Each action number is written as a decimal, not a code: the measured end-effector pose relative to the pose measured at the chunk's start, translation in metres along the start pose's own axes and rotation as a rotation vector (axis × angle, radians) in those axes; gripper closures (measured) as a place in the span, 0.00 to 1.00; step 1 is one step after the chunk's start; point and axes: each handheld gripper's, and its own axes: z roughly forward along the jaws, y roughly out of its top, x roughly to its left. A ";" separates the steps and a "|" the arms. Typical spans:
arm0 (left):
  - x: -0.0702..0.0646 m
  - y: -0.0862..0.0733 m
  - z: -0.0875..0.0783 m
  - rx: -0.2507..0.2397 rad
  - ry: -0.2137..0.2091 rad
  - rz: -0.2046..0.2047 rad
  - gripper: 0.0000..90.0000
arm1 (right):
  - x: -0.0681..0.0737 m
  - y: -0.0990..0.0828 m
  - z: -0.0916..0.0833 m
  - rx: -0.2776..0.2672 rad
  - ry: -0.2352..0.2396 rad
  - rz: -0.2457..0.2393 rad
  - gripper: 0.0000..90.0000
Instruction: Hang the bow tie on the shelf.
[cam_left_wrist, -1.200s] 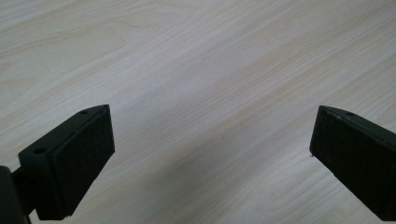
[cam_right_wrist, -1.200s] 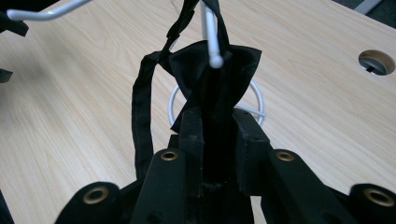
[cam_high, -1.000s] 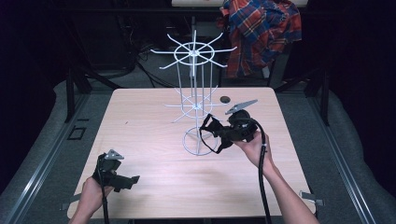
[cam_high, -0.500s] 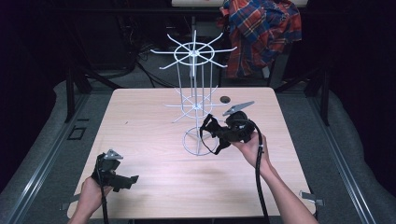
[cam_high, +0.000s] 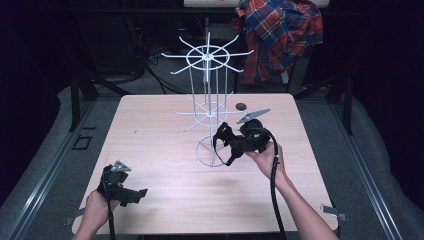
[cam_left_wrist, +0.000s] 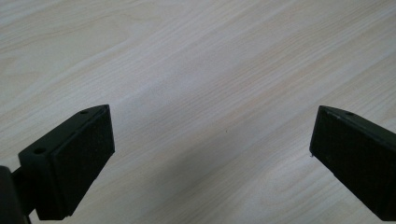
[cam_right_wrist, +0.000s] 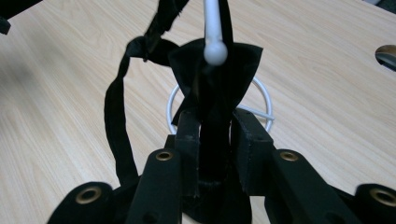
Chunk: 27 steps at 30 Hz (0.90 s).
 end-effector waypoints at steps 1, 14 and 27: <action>0.000 0.000 0.000 0.000 0.001 0.000 0.00 | 0.000 0.000 0.000 0.005 0.002 -0.004 0.79; -0.001 0.002 0.001 0.005 -0.003 0.011 0.00 | 0.000 -0.002 0.003 0.036 0.009 0.002 0.68; -0.002 0.003 -0.002 -0.017 -0.003 0.020 0.00 | 0.002 -0.005 -0.007 0.017 0.013 0.016 0.42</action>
